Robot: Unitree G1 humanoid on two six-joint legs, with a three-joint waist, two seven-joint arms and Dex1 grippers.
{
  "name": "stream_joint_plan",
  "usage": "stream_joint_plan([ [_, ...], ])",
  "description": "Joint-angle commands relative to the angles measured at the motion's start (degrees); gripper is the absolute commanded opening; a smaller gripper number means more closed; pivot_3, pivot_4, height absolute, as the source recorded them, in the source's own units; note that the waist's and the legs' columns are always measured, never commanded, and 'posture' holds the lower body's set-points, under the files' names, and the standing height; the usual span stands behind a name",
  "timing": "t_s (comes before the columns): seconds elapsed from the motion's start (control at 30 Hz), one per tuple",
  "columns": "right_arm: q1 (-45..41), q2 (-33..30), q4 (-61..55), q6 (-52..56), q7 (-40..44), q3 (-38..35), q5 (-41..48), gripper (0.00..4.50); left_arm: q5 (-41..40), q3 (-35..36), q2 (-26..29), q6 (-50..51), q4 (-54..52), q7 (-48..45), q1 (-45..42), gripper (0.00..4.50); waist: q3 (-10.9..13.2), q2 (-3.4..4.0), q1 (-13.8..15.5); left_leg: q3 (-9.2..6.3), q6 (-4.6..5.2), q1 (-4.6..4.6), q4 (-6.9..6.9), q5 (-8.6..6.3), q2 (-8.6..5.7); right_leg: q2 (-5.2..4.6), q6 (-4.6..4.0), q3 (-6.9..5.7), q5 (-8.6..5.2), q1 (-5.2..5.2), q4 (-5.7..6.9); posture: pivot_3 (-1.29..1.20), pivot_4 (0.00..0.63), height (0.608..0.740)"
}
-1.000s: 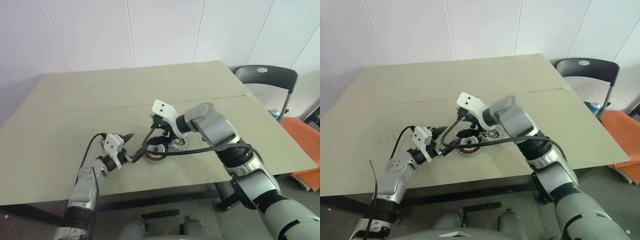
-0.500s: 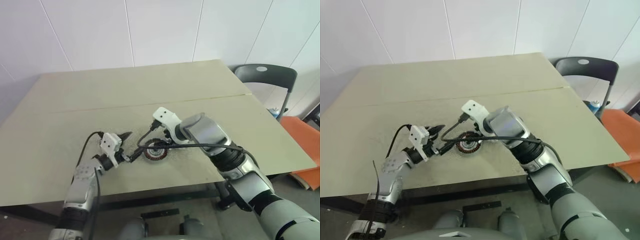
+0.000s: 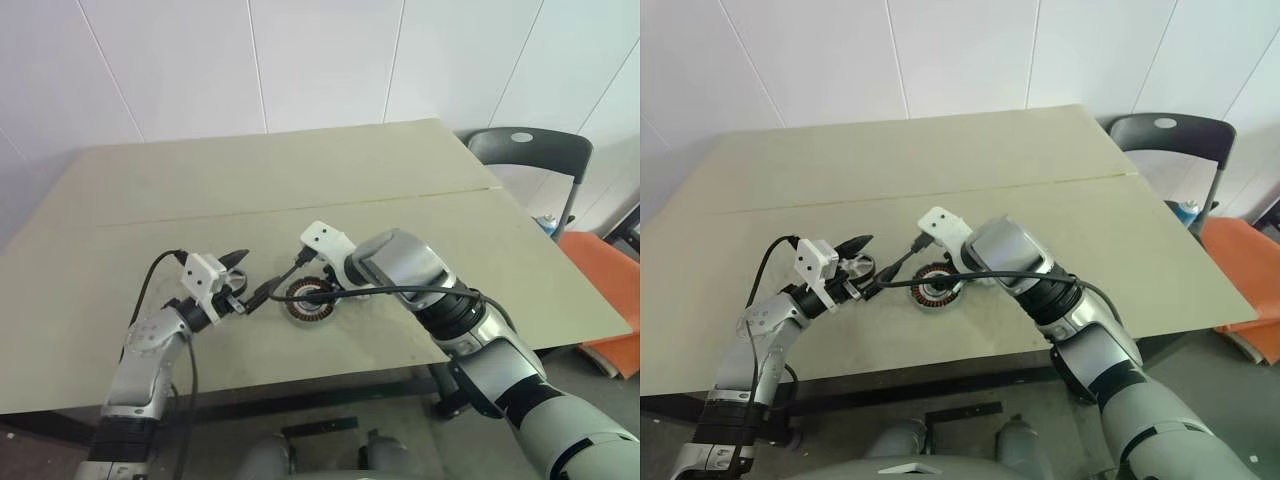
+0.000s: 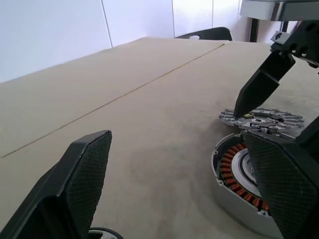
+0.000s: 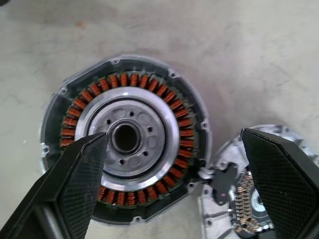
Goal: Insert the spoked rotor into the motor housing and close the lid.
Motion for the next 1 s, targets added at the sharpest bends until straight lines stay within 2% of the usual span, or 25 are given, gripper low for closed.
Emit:
stream_joint_plan([
  [0.03, -1.9, -0.1, -1.2, -1.0, -1.7, 0.2, 0.6, 4.45, -0.7, 0.8, 0.3, 0.0, -3.0, 0.3, -0.1, 4.50, 0.0, 0.00, 0.0, 0.00, 0.00, 0.00, 0.00, 0.00, 0.00, 0.00, 0.00, 0.00, 0.00, 0.00, 0.00, 0.00, 0.000, 0.740],
  [0.4, -0.4, 0.2, -1.1, -3.8, -4.8, 1.1, 0.8, 4.45, -0.7, 0.6, 0.1, 0.0, -4.0, 0.7, 1.1, 4.50, 0.0, 0.00, 0.0, 0.01, 0.00, 0.00, 0.01, 0.00, 0.00, 0.00, 0.00, 0.00, 0.00, 0.00, 0.00, 0.00, 0.000, 0.740],
  [1.0, -0.7, -1.8, -1.2, -5.9, -5.2, 4.2, 1.6, 4.45, -0.6, 0.6, -0.3, 0.0, -4.4, 1.3, 1.8, 4.50, 0.0, 0.00, 0.0, 0.01, 0.00, 0.00, 0.01, 0.00, 0.00, 0.00, 0.00, 0.00, 0.00, 0.00, 0.01, 0.00, 0.000, 0.740],
])
